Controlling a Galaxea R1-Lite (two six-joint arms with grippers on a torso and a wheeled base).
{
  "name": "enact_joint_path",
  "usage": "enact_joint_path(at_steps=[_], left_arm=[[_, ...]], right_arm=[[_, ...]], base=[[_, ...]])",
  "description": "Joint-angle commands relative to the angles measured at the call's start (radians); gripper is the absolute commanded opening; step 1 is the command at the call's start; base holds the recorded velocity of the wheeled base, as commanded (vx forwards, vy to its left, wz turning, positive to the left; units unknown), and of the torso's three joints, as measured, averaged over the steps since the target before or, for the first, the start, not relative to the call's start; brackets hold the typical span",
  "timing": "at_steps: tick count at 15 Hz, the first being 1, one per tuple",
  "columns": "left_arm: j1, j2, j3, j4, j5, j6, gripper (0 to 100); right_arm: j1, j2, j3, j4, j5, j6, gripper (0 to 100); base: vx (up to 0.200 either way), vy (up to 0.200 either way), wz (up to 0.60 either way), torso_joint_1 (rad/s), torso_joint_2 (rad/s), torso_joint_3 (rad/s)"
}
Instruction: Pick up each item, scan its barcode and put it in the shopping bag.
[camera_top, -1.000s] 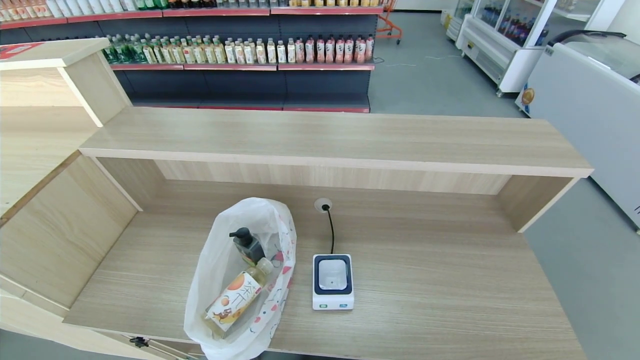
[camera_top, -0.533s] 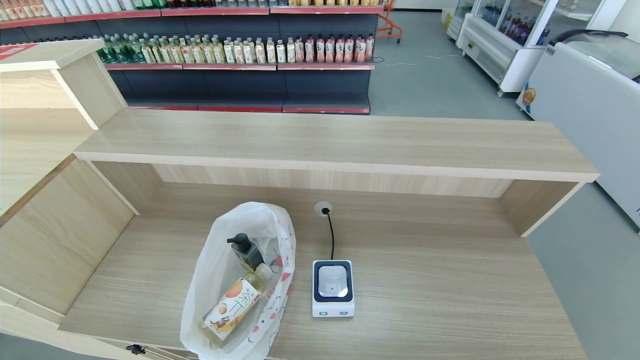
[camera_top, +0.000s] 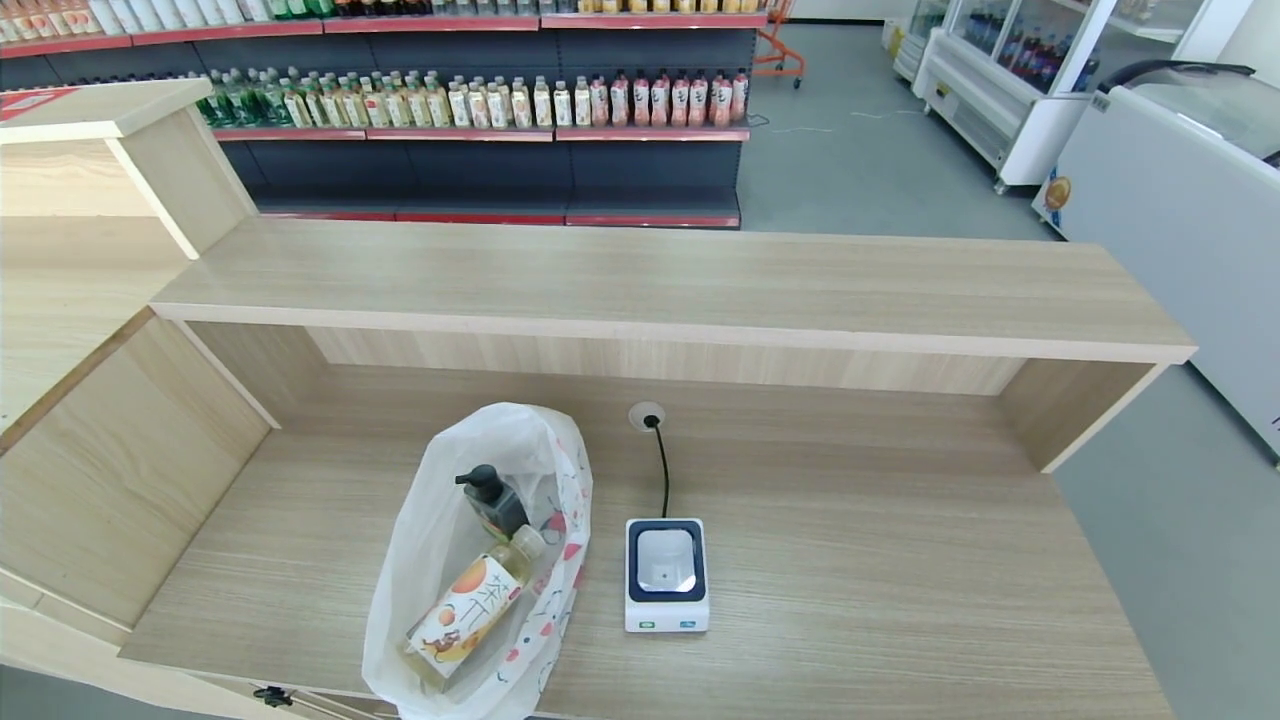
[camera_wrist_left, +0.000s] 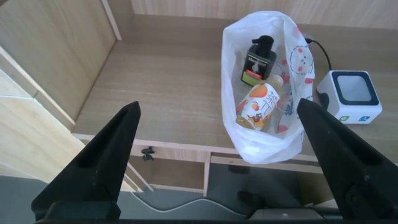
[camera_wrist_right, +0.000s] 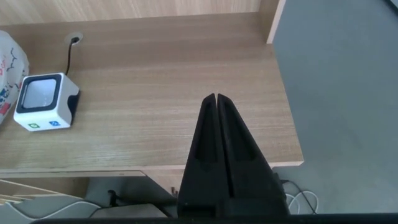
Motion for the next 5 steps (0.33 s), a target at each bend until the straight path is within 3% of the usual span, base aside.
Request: enact_joint_path(at_steps=[1,5], left_arm=[[0.0,0.0,0.0,0.0,0.0,0.0,100],[0.0,0.0,0.0,0.0,0.0,0.0,100]], right_arm=[[0.0,0.003,-0.001,0.0,0.0,0.0,0],[0.0,0.003,0.0,0.0,0.0,-0.008,0]], base=[[0.0,0.0,0.0,0.0,0.0,0.0],[0.0,0.0,0.0,0.0,0.0,0.0]])
